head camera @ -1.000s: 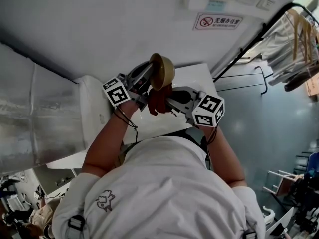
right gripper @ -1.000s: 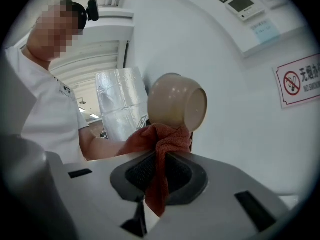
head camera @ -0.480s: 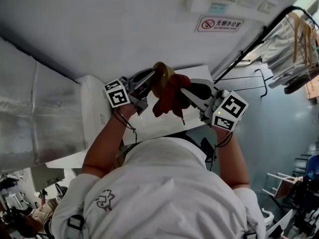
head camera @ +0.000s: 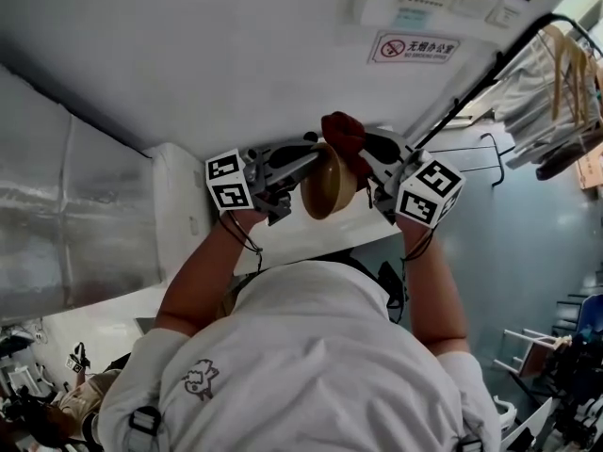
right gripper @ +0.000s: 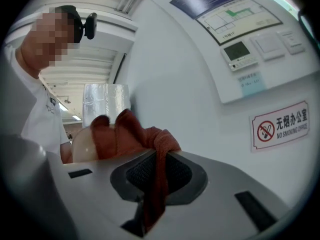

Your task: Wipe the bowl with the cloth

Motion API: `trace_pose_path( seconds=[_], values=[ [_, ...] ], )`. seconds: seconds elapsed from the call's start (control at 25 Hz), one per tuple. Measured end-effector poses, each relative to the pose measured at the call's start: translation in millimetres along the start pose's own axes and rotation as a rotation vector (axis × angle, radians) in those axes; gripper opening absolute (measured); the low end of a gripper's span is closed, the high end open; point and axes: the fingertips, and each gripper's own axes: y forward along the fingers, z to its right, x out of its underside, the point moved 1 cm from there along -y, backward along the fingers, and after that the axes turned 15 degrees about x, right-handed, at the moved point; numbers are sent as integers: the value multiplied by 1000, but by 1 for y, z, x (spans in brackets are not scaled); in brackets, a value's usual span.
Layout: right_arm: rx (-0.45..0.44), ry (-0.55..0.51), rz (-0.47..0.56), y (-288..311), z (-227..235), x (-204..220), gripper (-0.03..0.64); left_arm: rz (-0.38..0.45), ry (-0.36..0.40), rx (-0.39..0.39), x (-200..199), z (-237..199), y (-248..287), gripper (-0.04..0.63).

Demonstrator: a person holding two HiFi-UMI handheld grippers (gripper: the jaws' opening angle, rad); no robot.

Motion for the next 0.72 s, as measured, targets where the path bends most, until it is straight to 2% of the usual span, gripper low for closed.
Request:
trace_pose_path(
  seconds=[0.16,0.4,0.72],
  values=[
    [-17,67,-53,11,-5,26,51,29,40,-35,-21,-3,0,23],
    [-57,104,-121,17,-25,59,51,35,98,-218,-35,-25,-14,25],
    [-127,96,-196,13,-54,88,51,-43,154,-416,-26,-48,-39,26]
  ],
)
